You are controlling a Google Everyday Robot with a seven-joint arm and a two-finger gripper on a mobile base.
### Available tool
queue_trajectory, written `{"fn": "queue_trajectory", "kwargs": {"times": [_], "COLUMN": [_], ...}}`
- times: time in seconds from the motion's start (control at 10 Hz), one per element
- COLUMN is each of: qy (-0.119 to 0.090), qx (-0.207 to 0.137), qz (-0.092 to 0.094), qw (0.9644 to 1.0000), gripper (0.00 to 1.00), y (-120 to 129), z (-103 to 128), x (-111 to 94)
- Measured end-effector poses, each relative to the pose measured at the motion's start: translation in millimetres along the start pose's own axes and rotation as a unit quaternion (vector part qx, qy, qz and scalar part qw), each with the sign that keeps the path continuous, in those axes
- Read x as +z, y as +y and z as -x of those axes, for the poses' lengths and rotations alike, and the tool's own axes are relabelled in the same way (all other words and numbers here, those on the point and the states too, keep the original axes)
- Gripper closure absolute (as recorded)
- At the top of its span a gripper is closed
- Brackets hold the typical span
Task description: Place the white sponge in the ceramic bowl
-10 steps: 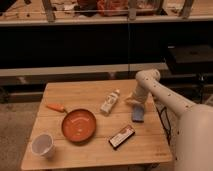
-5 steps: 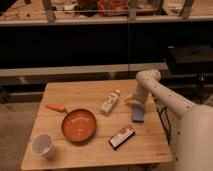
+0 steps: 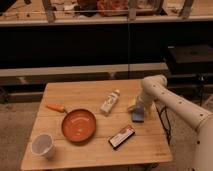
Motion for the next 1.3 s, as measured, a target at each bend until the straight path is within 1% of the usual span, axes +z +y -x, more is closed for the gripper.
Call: {"fn": "queue_trajectory", "kwargs": {"times": [0.1,0.3,0.4,0.5,0.6,0.7,0.9,1.0,1.1,1.2,1.3], "qy": [-0.001,-0.002,-0.002,-0.005,-0.008,-0.010,-0.009,-0.008,-0.007,-0.008,-0.008], "qx": [-0.013,-0.026,-0.029,-0.029,-0.029,-0.027,-0.022,-0.020,-0.020,-0.021,-0.022], "qz": [0.008,0.018,0.021,0.022,0.024,0.026,0.028,0.031,0.031,0.031,0.031], "qw": [0.9999,0.9995,0.9994,0.9993,0.9993,0.9993,0.9993,0.9993,0.9993,0.9993,0.9993], "gripper": [0.20,0.20,0.26,0.34,0.47,0.56,0.71,0.75,0.83,0.94,0.99], "y": [-4,-9,-9,-9,-9,-8,-8,-9,-8,-8,-8], "z": [3,5,5,6,7,7,6,6,6,6,6], "x": [1,4,5,7,10,11,12,13,12,11,10]}}
